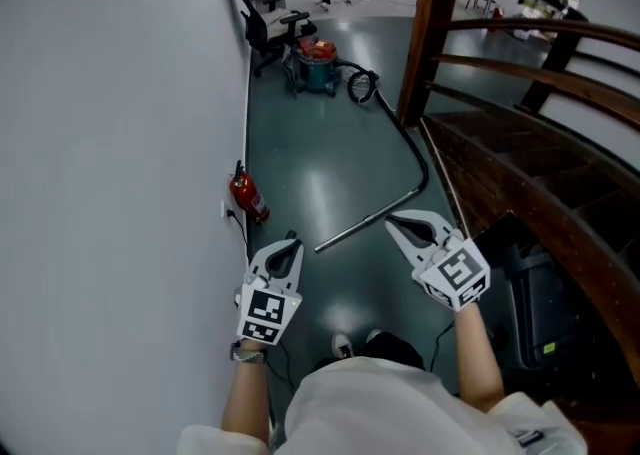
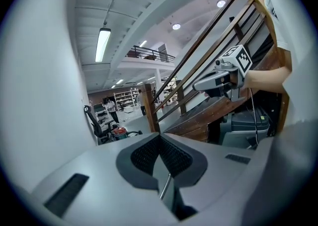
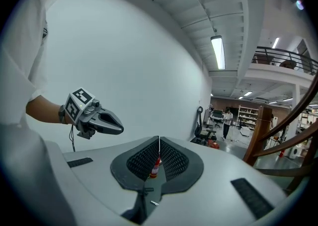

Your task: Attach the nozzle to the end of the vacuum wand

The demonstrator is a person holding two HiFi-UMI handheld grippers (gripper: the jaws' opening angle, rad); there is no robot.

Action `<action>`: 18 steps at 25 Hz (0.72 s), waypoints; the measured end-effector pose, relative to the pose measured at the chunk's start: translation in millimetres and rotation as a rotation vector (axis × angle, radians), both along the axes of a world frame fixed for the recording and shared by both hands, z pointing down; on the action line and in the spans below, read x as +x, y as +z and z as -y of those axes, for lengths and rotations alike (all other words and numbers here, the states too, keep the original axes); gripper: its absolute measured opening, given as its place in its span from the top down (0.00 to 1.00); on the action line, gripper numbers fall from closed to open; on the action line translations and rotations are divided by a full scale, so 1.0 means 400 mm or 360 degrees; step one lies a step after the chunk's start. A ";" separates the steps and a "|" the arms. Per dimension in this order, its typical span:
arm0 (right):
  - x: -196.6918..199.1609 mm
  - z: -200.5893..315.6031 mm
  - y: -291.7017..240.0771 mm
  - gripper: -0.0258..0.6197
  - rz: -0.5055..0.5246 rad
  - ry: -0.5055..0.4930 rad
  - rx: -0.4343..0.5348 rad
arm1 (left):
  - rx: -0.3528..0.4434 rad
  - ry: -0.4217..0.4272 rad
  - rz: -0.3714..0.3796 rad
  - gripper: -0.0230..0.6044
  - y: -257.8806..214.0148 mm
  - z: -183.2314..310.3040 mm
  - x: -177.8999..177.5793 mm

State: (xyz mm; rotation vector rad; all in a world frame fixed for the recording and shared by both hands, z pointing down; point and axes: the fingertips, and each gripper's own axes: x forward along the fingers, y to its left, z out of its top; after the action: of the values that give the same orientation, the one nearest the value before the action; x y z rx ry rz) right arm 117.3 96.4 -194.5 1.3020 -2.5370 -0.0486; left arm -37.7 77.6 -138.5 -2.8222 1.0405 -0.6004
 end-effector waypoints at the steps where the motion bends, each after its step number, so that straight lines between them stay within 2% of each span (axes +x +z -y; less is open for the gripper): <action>1: 0.000 0.004 0.002 0.92 -0.0004 -0.0005 -0.0007 | -0.0009 0.0001 0.0004 0.96 0.002 0.003 0.002; 10: 0.027 0.084 0.026 0.92 -0.0022 -0.0096 -0.0053 | -0.0009 -0.0031 0.0025 0.97 -0.013 0.065 0.036; 18: 0.087 0.187 0.045 0.92 -0.0039 -0.0176 -0.0058 | -0.0040 -0.0146 0.0056 0.97 0.012 0.159 0.061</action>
State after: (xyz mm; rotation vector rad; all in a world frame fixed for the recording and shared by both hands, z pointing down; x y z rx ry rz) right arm 152.2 21.7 -176.6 1.1399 -2.5745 -0.0413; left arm -13.2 13.9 -133.6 -2.7863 1.1699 -0.6738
